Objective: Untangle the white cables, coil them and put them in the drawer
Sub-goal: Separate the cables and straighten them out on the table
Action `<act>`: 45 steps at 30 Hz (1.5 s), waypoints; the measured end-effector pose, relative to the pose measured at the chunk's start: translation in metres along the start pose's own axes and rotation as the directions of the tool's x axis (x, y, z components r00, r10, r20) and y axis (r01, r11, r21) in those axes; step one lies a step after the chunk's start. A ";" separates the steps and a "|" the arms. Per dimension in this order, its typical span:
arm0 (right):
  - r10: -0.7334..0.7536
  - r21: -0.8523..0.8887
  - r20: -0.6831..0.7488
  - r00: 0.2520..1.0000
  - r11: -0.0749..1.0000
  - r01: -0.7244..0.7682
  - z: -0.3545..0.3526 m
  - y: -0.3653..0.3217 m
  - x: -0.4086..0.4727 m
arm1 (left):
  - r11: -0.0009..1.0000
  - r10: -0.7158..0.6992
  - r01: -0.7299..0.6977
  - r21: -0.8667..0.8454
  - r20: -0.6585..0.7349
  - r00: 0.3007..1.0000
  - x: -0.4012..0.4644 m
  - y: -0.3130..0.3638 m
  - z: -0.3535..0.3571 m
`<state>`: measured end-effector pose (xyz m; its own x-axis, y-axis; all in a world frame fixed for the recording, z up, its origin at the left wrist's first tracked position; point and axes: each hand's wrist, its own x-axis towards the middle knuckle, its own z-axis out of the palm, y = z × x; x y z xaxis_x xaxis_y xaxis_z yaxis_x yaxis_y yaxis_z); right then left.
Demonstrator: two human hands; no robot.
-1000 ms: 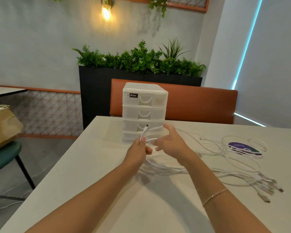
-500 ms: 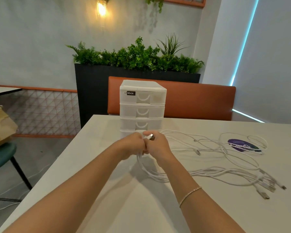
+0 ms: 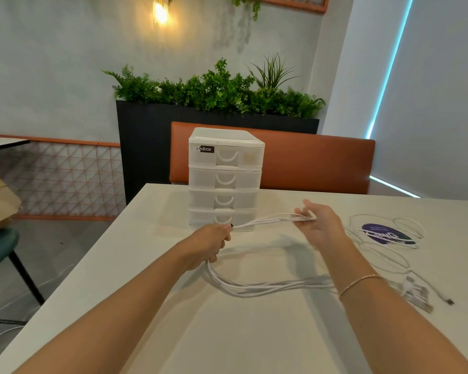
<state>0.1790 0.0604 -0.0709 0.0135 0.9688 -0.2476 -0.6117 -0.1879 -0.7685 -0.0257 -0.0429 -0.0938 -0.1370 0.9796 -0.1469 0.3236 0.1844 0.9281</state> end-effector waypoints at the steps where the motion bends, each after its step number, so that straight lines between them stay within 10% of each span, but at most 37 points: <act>1: -0.015 -0.007 -0.045 0.999 1.000 0.015 -0.012 -0.012 0.009 | 1.000 -0.014 0.013 -0.002 -0.031 0.999 0.001 -0.003 -0.003; 6: -0.224 -0.415 0.030 0.974 0.884 0.216 -0.049 -0.064 0.033 | 0.993 -0.006 0.020 0.120 -0.113 0.994 0.006 -0.009 -0.008; 11: -0.453 -0.820 0.434 0.779 0.160 0.550 -0.044 -0.096 0.028 | 0.968 0.060 -0.017 0.251 -0.161 0.985 0.006 -0.008 -0.001; 20: -0.239 -0.989 0.093 0.967 -0.137 0.061 -0.087 -0.100 0.037 | 0.935 0.037 0.053 0.352 -0.244 0.969 0.005 -0.014 -0.009; 23: -0.188 -0.913 -0.060 0.980 -0.387 -0.130 -0.071 -0.102 0.022 | 0.924 0.043 0.049 0.379 -0.230 0.972 0.003 -0.011 -0.009; 27: -0.215 -0.691 0.215 0.953 -0.723 -0.007 -0.023 -0.076 -0.001 | 0.938 0.055 0.027 0.346 -0.225 0.973 0.006 -0.013 -0.010; 33: 0.161 -0.537 0.725 0.670 -0.478 0.695 0.034 0.015 -0.033 | 0.957 0.117 -0.056 0.284 -0.200 0.973 0.006 -0.016 -0.009; 40: 0.233 -0.685 0.667 0.707 -0.180 0.706 0.046 0.057 -0.028 | 0.966 0.145 -0.108 0.235 -0.145 0.979 0.000 -0.021 -0.016; 45: 0.204 -0.666 0.699 0.685 -0.163 0.728 0.043 0.063 -0.022 | 0.987 0.034 -0.020 0.157 -0.087 0.996 0.003 -0.023 -0.023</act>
<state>0.1066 0.0345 -0.0886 -0.6689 0.7384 0.0862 0.6358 0.6283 -0.4482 -0.0548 -0.0463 -0.1073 -0.2069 0.9747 -0.0850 0.4695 0.1751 0.8654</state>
